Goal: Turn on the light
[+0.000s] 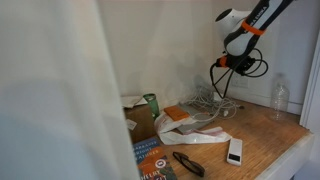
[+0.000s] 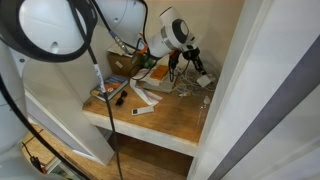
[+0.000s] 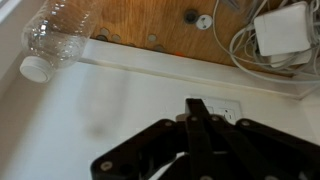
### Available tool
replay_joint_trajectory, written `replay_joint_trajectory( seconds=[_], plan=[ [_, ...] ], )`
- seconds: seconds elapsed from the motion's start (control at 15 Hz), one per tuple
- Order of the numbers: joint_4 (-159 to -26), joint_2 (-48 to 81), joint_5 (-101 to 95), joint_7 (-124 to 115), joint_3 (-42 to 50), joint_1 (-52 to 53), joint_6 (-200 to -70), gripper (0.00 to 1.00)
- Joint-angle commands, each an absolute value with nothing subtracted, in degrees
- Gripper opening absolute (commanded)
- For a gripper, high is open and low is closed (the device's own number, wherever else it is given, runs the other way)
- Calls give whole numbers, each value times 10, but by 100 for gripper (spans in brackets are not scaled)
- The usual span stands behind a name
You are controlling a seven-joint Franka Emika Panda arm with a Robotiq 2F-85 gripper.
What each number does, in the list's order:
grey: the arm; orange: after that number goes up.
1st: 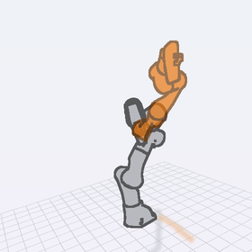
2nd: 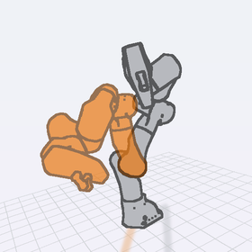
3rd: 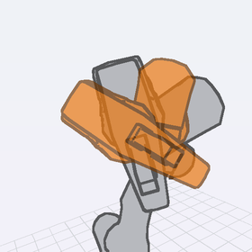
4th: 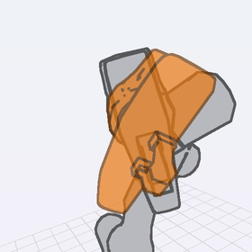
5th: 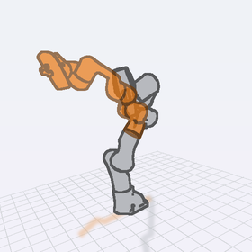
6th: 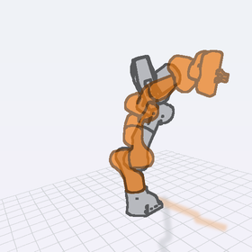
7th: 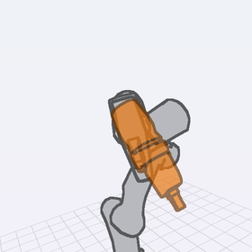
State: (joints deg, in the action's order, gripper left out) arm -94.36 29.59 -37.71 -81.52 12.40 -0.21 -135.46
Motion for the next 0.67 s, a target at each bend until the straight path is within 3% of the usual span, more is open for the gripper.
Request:
replay_joint_trajectory(
  seconds=[0.0,0.6],
  plan=[
    [-942,297,-371,-811,132,5,-1355,1],
    [-793,429,-374,-858,171,-1,-1374,0]
  ],
)
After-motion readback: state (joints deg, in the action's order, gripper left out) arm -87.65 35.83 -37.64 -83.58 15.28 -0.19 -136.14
